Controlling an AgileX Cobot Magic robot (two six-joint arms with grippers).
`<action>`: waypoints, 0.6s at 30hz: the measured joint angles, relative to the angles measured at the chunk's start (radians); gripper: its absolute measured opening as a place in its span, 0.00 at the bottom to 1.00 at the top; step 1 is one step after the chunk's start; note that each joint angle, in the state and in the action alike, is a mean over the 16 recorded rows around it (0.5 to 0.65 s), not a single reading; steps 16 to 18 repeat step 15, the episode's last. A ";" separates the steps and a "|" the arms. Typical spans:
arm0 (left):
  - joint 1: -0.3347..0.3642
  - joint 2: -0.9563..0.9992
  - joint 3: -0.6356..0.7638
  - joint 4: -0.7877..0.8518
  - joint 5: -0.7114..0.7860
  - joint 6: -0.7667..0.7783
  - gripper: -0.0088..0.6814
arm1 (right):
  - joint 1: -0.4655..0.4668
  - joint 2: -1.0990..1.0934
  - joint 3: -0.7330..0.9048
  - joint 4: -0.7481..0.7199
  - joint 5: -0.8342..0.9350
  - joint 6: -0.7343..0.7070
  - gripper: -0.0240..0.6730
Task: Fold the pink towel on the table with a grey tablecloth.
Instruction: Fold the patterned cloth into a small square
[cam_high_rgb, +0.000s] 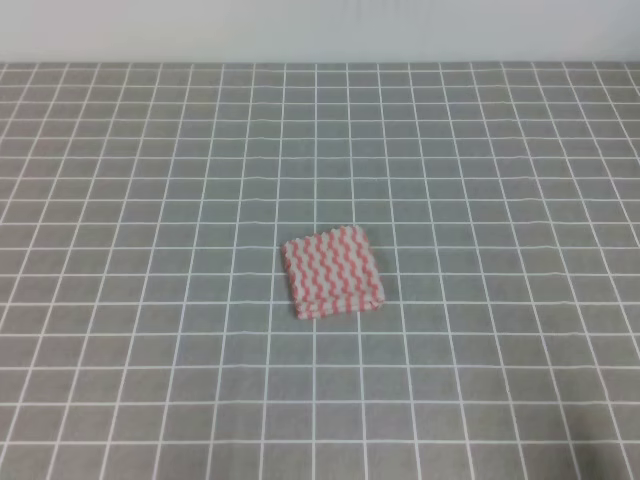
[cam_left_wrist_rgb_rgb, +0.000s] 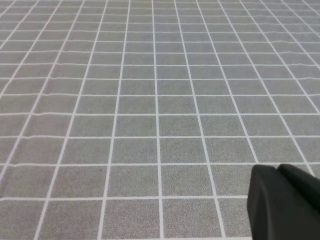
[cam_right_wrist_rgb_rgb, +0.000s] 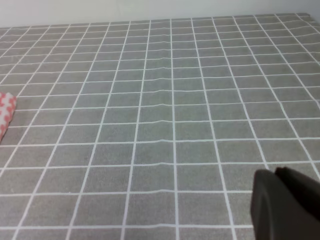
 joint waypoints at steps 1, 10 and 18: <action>0.000 0.002 -0.001 0.000 0.001 0.000 0.01 | 0.000 0.001 -0.001 0.000 0.000 0.000 0.01; 0.000 0.002 0.000 0.000 0.000 0.000 0.01 | 0.000 0.004 -0.001 0.000 0.000 0.000 0.01; 0.000 0.003 0.001 0.000 -0.001 0.000 0.01 | 0.000 0.004 -0.001 0.000 0.000 0.000 0.01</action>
